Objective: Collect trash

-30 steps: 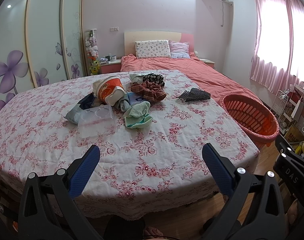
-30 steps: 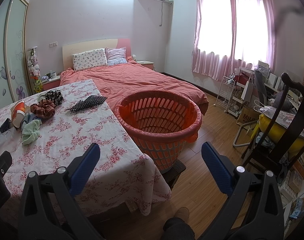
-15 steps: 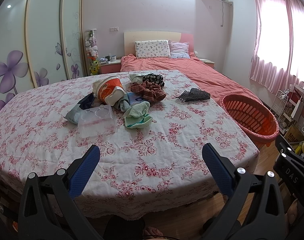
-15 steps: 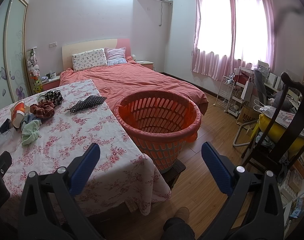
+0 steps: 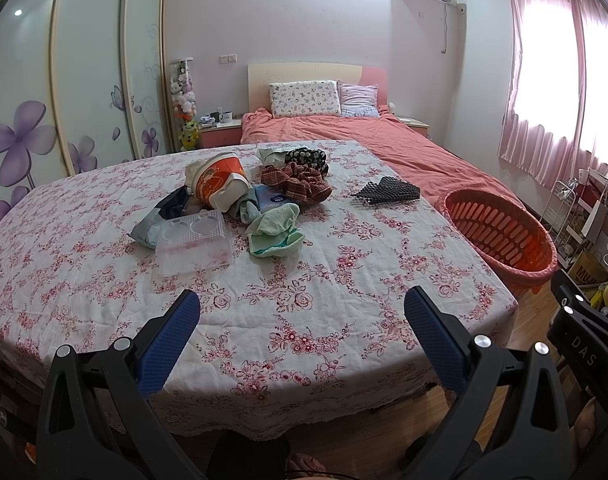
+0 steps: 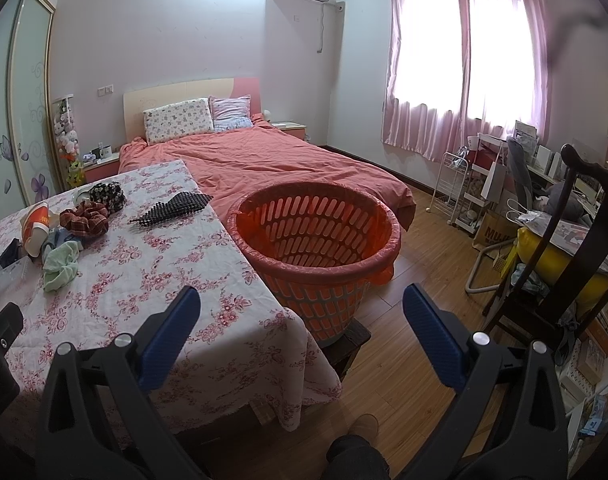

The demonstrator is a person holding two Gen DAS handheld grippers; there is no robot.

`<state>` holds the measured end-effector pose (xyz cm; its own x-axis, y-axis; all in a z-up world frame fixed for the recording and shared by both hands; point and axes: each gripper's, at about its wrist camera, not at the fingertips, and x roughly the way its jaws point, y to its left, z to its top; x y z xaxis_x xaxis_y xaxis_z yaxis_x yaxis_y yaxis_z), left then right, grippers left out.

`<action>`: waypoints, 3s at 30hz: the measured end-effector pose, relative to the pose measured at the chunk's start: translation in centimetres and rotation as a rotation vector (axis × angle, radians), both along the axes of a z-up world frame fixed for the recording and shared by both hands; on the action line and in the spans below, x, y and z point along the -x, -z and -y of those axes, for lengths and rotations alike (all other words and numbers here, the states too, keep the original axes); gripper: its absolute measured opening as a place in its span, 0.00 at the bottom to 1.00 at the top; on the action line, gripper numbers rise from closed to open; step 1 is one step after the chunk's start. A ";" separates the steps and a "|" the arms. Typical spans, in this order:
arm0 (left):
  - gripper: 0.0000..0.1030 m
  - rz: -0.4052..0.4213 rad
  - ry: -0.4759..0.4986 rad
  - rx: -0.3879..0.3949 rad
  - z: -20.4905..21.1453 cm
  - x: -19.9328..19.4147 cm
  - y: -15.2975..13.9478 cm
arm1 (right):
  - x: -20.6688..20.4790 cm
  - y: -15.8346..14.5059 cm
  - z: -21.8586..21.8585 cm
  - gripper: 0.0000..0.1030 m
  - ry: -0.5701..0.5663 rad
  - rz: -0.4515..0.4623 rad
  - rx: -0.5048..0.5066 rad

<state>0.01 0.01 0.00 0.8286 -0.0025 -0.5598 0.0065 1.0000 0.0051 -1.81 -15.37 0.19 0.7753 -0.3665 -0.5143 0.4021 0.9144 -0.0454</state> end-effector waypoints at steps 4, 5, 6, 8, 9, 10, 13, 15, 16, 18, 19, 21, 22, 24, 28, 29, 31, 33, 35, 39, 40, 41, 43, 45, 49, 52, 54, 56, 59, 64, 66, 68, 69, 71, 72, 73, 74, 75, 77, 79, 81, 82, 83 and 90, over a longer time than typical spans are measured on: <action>0.98 0.001 0.000 0.000 0.0 0.0 0.0 | 0.0 0.0 0.0 0.96 0.000 0.001 0.000; 0.98 0.000 0.000 0.000 0.0 0.0 0.0 | 0.0 0.0 0.0 0.96 0.000 0.001 0.000; 0.98 0.000 0.000 0.000 0.0 0.0 0.0 | 0.0 -0.1 0.0 0.96 0.000 0.001 0.000; 0.98 0.000 0.000 0.000 0.0 0.0 0.0 | 0.0 -0.1 0.0 0.96 0.000 0.001 0.000; 0.98 0.000 0.000 0.000 0.0 0.0 0.0 | 0.0 -0.1 0.0 0.96 0.000 0.001 0.000; 0.98 0.000 0.000 0.000 0.0 0.0 0.0 | 0.0 -0.1 0.0 0.96 0.000 0.001 0.000; 0.98 0.000 0.000 0.000 0.0 0.0 0.0 | 0.0 -0.1 0.1 0.96 0.001 0.001 0.000; 0.98 -0.001 0.000 0.001 0.0 0.0 0.0 | 0.0 -0.1 0.0 0.96 0.000 0.001 0.000; 0.98 0.000 0.000 0.000 0.0 0.0 0.0 | 0.0 -0.1 0.0 0.96 0.001 0.001 0.001; 0.98 -0.001 0.000 0.001 0.0 0.0 0.0 | -0.1 -0.1 0.0 0.96 0.000 0.001 0.000; 0.98 -0.002 0.000 0.001 0.0 0.0 0.0 | -0.1 -0.1 -0.1 0.96 0.000 0.001 0.001; 0.98 -0.003 -0.002 0.004 -0.1 0.0 0.0 | -0.2 -0.1 -0.1 0.96 -0.002 0.001 0.001; 0.98 -0.004 -0.003 0.006 -0.1 0.0 0.0 | -0.2 -0.1 -0.1 0.96 -0.003 0.000 0.001; 0.98 -0.006 -0.011 0.004 -0.3 -0.2 0.0 | -0.4 -0.1 -0.2 0.96 -0.012 -0.002 -0.001; 0.98 0.001 -0.038 0.000 -1.6 -0.7 0.2 | -1.1 0.0 -0.9 0.96 -0.048 -0.005 -0.014; 0.98 0.002 -0.049 0.000 -2.0 -0.8 0.3 | -1.6 0.0 -1.4 0.96 -0.058 -0.007 -0.017; 0.98 0.003 -0.082 -0.001 -3.3 -1.1 0.4 | -2.3 -0.2 -2.2 0.96 -0.093 -0.009 -0.027; 0.98 -0.002 -0.111 0.005 -4.4 -1.5 0.5 | -2.8 -0.1 -3.3 0.96 -0.132 -0.010 -0.029; 0.98 -0.020 -0.158 0.020 -6.3 -2.1 0.8 | -3.5 0.1 -4.7 0.96 -0.180 -0.012 -0.030; 0.98 -0.043 -0.229 0.052 -9.6 -2.9 1.3 | -5.0 0.3 -7.1 0.96 -0.258 -0.023 -0.034; 0.98 -0.046 -0.245 0.059 -10.4 -3.1 1.3 | -5.4 0.5 -7.8 0.96 -0.278 -0.026 -0.036; 0.98 -0.045 -0.257 0.063 -11.0 -3.3 1.3 | -5.6 0.5 -8.2 0.96 -0.289 -0.028 -0.037; 0.98 -0.042 -0.271 0.067 -12.0 -3.7 1.2 | -6.4 0.6 -9.4 0.96 -0.317 -0.034 -0.036; 0.98 -0.036 -0.269 0.072 -12.5 -4.3 1.1 | -7.2 0.8 -10.4 0.96 -0.335 -0.038 -0.037; 0.98 -0.034 -0.235 0.068 -12.4 -6.6 0.9 | -8.8 1.1 -11.6 0.96 -0.352 -0.052 -0.035; 0.98 -0.040 -0.215 0.056 -11.8 -8.5 1.1 | -9.9 1.4 -11.9 0.96 -0.358 -0.062 -0.035; 0.98 -0.061 -0.211 0.041 -11.5 -9.7 1.6 | -10.5 1.6 -11.9 0.96 -0.360 -0.071 -0.038; 0.98 -0.098 -0.207 0.037 -11.3 -10.9 2.3 | -11.1 2.0 -11.8 0.96 -0.359 -0.081 -0.043; 0.98 -0.147 -0.217 0.042 -11.4 -12.2 3.3 | -11.8 2.4 -11.7 0.96 -0.362 -0.093 -0.053; 0.94 -0.205 -0.230 0.080 -12.2 -13.6 4.5 | -12.8 2.8 -11.5 0.96 -0.374 -0.103 -0.070; 0.89 -0.219 -0.228 0.088 -12.3 -14.0 4.8 | -13.2 2.8 -11.5 0.96 -0.378 -0.104 -0.076; 0.83 -0.241 -0.224 0.102 -12.3 -14.6 5.3 | -13.5 2.9 -11.4 0.96 -0.380 -0.104 -0.083; 0.83 -0.243 -0.224 0.105 -12.2 -14.7 5.3 | -13.7 2.9 -11.4 0.96 -0.383 -0.104 -0.087; 0.82 -0.233 -0.222 0.109 -12.2 -14.7 5.4 | -14.0 2.8 -11.5 0.96 -0.390 -0.103 -0.091; 0.82 -0.229 -0.216 0.116 -12.2 -14.6 5.3 | -14.2 2.8 -11.6 0.96 -0.393 -0.103 -0.091; 0.82 -0.223 -0.213 0.118 -12.1 -14.5 5.2 | -14.3 2.8 -11.7 0.96 -0.398 -0.103 -0.092; 0.82 -0.219 -0.212 0.118 -12.1 -14.5 5.2 | -14.5 2.8 -11.8 0.96 -0.402 -0.103 -0.093; 0.82 -0.214 -0.210 0.117 -12.1 -14.3 5.1 | -14.7 2.7 -12.0 0.96 -0.411 -0.104 -0.097; 0.82 -0.203 -0.205 0.118 -12.2 -13.9 4.7 | -15.1 2.7 -12.5 0.96 -0.427 -0.105 -0.101; 0.82 -0.183 -0.200 0.112 -12.2 -13.4 4.2 | -15.4 2.6 -13.1 0.92 -0.451 -0.111 -0.109; 0.81 -0.163 -0.199 0.100 -12.3 -13.1 3.6 | -15.8 2.7 -13.9 0.88 -0.478 -0.121 -0.118; 0.81 -0.150 -0.196 0.096 -12.4 -12.8 3.2 | -16.1 2.8 -14.3 0.84 -0.494 -0.131 -0.127; 0.81 -0.140 -0.193 0.096 -12.5 -12.6 2.9 | -16.4 3.0 -14.8 0.82 -0.508 -0.141 -0.134; 0.82 -0.102 -0.192 0.120 -13.6 -11.6 1.4 | -18.2 4.7 -17.8 0.58 -0.606 -0.242 -0.168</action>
